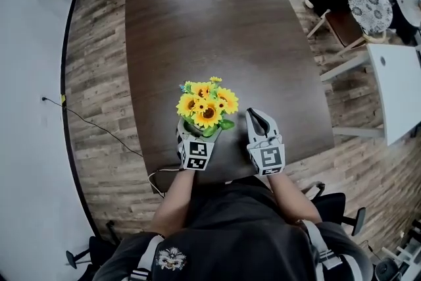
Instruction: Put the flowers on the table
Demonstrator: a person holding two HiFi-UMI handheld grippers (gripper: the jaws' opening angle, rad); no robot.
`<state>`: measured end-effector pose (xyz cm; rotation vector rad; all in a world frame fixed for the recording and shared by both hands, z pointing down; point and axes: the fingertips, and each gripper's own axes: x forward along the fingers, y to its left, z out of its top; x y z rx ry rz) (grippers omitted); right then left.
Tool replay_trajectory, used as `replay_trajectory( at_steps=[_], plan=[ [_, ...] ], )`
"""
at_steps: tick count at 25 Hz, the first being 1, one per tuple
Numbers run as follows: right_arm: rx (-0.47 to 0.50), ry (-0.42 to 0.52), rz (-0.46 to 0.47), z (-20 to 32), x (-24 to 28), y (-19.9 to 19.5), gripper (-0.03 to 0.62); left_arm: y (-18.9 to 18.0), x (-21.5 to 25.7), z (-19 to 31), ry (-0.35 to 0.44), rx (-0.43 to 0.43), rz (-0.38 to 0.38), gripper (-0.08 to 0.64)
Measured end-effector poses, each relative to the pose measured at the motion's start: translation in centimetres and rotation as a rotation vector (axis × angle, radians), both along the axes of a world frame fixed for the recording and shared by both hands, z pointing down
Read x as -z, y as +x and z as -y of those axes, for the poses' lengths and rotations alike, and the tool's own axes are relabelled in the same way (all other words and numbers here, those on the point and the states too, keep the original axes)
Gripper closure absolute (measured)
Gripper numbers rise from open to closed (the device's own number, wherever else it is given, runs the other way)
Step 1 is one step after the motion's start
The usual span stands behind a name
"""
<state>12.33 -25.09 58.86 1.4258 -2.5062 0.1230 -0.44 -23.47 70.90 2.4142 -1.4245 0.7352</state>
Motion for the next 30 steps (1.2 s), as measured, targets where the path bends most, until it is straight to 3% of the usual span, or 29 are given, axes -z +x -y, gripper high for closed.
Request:
replay_trajectory(
  at_steps=[8,12,14,16,18,22,25,30],
  plan=[
    [0.025,0.030,0.008,-0.6,2.0,-1.3,0.566,-1.4,3.6,-2.4,0.092,-0.008,0.016,0.021],
    [0.033,0.064,0.034,-1.0,3.5,-2.1,0.566,-2.2,6.9,-3.4,0.178,-0.018,0.023,0.077],
    [0.043,0.083,0.031,-1.2,4.5,-2.4,0.566,-2.8,9.2,-3.8,0.226,-0.010,0.012,0.130],
    [0.050,0.109,0.037,-1.3,5.7,-2.5,0.566,-3.5,12.6,-3.8,0.307,0.008,0.013,0.277],
    [0.056,0.146,0.048,-1.3,7.0,-2.7,0.566,-4.2,15.5,-3.7,0.372,0.034,0.006,0.360],
    [0.075,0.178,0.027,-1.5,8.5,-3.3,0.566,-5.0,17.6,-3.3,0.427,0.068,0.023,0.534],
    [0.079,0.187,0.023,-1.5,9.2,-3.7,0.566,-5.0,18.4,-2.9,0.428,0.063,0.014,0.552],
    [0.109,0.202,0.021,-1.6,11.3,-4.6,0.566,-5.2,21.8,-2.3,0.435,0.096,-0.089,0.552]
  ],
)
